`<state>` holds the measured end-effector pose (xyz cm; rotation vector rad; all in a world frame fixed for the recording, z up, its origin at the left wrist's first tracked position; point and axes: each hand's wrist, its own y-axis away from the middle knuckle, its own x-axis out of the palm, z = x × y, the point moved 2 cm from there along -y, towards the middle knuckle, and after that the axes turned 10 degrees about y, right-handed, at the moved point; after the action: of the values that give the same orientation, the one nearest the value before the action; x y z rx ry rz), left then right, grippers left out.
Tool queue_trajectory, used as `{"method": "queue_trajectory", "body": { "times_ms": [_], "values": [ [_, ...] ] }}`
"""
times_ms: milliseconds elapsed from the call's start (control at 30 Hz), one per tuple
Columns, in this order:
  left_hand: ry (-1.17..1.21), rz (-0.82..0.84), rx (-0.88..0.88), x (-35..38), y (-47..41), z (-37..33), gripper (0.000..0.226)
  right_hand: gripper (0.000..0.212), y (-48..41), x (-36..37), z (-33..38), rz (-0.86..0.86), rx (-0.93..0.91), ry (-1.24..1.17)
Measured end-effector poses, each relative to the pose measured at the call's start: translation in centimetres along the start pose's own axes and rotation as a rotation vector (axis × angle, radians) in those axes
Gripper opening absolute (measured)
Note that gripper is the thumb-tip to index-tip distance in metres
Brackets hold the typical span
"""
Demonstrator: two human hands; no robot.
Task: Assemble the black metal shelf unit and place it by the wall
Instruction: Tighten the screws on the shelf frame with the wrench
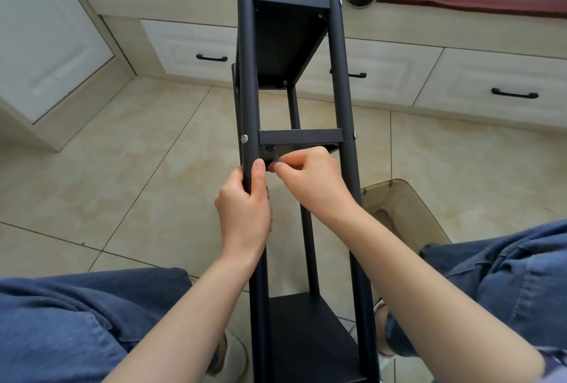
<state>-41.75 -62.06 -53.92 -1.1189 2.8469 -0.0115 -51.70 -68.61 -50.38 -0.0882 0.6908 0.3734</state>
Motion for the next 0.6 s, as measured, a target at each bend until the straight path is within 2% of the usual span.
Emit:
{"method": "queue_trajectory", "body": {
  "times_ms": [233,433,600],
  "values": [
    [-0.001,0.013,-0.001,0.2,-0.1,0.1,0.051,0.026,-0.6,0.3,-0.6,0.023,0.020,-0.014],
    [-0.017,0.026,0.031,0.3,0.3,-0.1,0.056,0.015,-1.0,0.2,-0.8,0.051,0.067,-0.083],
    [-0.025,0.035,0.046,0.4,0.4,-0.2,0.060,0.018,-1.4,0.7,-1.0,-0.093,-0.095,0.060]
  ]
}}
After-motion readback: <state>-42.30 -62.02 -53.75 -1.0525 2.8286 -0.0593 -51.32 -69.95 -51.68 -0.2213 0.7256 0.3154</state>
